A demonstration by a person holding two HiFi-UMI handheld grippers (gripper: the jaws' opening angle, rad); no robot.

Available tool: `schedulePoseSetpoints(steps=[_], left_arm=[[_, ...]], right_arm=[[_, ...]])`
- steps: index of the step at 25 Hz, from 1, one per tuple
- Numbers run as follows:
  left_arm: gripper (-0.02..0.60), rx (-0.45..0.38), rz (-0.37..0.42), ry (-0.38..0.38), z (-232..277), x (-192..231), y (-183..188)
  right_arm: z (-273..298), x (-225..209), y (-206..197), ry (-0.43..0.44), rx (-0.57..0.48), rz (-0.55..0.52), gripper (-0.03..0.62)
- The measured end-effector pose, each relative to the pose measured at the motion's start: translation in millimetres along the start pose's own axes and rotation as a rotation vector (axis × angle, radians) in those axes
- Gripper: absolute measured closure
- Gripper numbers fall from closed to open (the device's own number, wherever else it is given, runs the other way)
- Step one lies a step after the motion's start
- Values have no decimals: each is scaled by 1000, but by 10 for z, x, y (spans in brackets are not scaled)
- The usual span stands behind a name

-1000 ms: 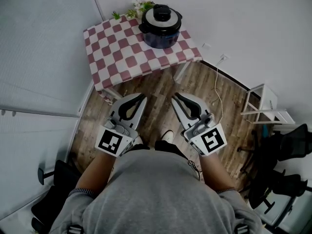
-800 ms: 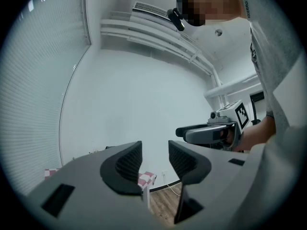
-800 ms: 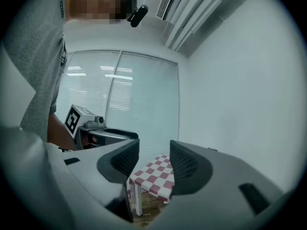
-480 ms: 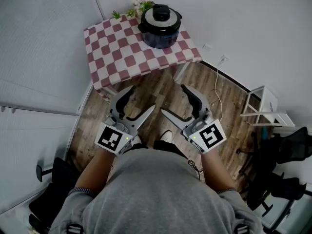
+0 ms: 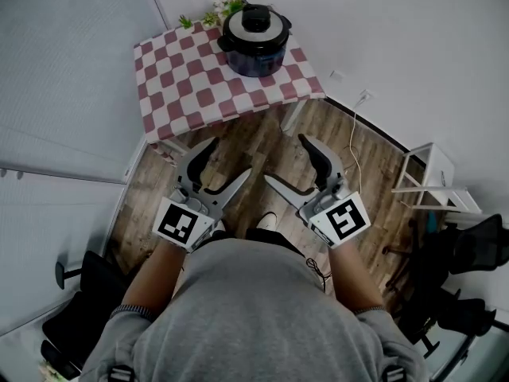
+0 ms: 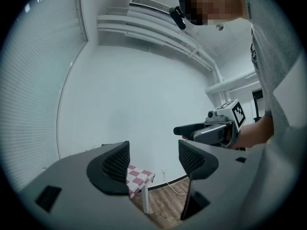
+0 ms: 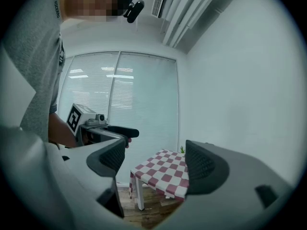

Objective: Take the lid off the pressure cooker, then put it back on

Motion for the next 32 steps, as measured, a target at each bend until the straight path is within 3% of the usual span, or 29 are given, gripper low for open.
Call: schedulePoseSetpoints(steps=[17, 22, 32], left_arm=[[250, 8, 3, 80, 468, -410, -67], [250, 4, 34, 95, 680, -272, -109], [250, -2, 13, 92, 1272, 303, -65]], right_arm=[[-368, -488, -141, 79, -9, -4, 187], [-256, -686, -175, 84, 15, -17, 187], [231, -1340, -118, 72, 35, -14, 191]])
Point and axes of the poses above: the fingertips, and each gripper's own axes: z forward along the fingers, x to its left, y out of its top, the point moved 3 cm from there along -z, backward along the fingers, and after that the axes turned 15 degrees about y, right-handed, at the moved point
